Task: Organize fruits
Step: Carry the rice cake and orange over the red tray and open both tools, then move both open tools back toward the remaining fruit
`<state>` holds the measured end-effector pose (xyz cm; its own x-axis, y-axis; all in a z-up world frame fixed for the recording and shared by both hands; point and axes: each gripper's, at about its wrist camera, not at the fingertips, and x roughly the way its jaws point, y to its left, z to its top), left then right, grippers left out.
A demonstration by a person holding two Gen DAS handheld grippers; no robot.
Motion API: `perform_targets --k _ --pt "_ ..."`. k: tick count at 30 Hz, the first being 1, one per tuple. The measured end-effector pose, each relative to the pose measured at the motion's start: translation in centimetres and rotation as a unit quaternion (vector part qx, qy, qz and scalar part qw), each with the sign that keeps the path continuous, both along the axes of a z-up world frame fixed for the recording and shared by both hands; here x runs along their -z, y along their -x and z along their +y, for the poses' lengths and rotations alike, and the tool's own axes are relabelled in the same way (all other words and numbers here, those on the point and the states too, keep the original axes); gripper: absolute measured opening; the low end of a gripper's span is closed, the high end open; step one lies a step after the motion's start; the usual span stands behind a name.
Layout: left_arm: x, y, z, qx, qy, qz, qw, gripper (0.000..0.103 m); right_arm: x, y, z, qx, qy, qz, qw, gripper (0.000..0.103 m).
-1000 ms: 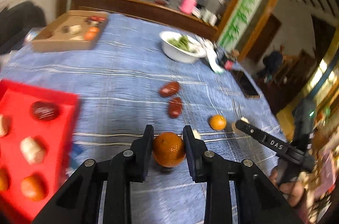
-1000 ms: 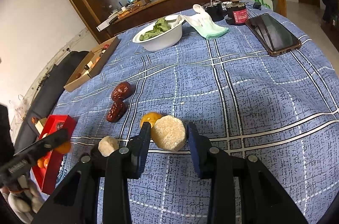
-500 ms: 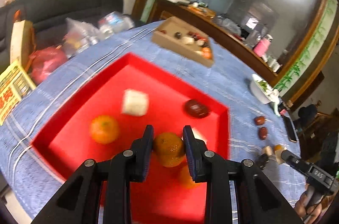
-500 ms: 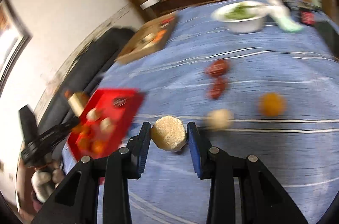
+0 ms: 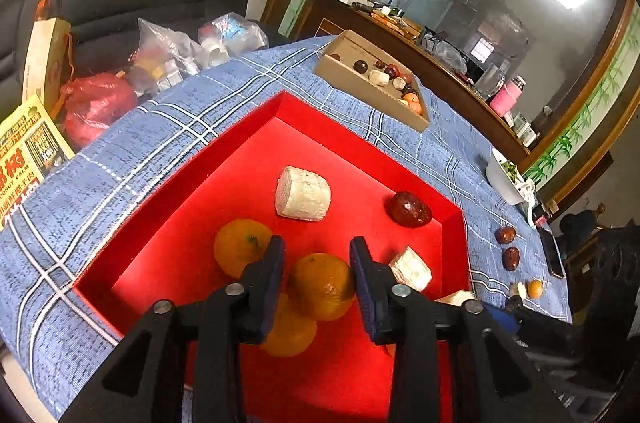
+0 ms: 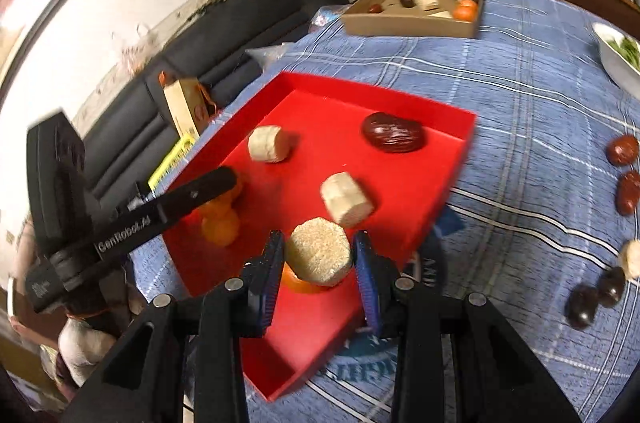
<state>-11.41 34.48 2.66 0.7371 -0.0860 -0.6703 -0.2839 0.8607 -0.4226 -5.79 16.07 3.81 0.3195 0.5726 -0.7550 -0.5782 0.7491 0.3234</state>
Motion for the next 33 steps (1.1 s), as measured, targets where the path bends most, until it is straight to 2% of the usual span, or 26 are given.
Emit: perform_targets --k 5,9,12,19,26,31,33 --pt "-0.1 0.4 1.0 -0.007 0.030 -0.011 0.9995 0.041 0.6 -0.1 1.4 -0.003 0.021 -0.008 1.000 0.034" --pt "-1.0 1.2 1.7 -0.024 0.041 -0.021 0.9987 0.053 0.4 -0.1 2.3 -0.007 0.030 -0.019 0.999 0.035" --pt "-1.4 1.6 2.1 -0.031 0.043 -0.024 0.9983 0.054 0.1 -0.1 2.5 -0.008 0.026 -0.022 0.999 0.040" --pt "-2.0 1.8 1.2 -0.021 0.041 -0.027 0.9986 0.054 -0.6 0.7 1.4 -0.001 0.020 -0.034 0.999 0.040" --pt "-3.2 1.9 -1.2 -0.001 0.026 -0.028 0.9992 0.054 -1.5 1.8 -3.5 0.032 0.008 -0.043 0.999 0.042" --pt "-4.0 1.8 -3.4 0.021 0.009 -0.025 0.9994 0.054 -1.5 2.2 -9.1 0.075 -0.003 -0.042 0.996 0.042" --pt "-4.3 1.8 -4.6 0.032 0.002 -0.026 0.9992 0.057 -1.4 2.4 -12.5 0.104 -0.002 -0.046 0.994 0.042"
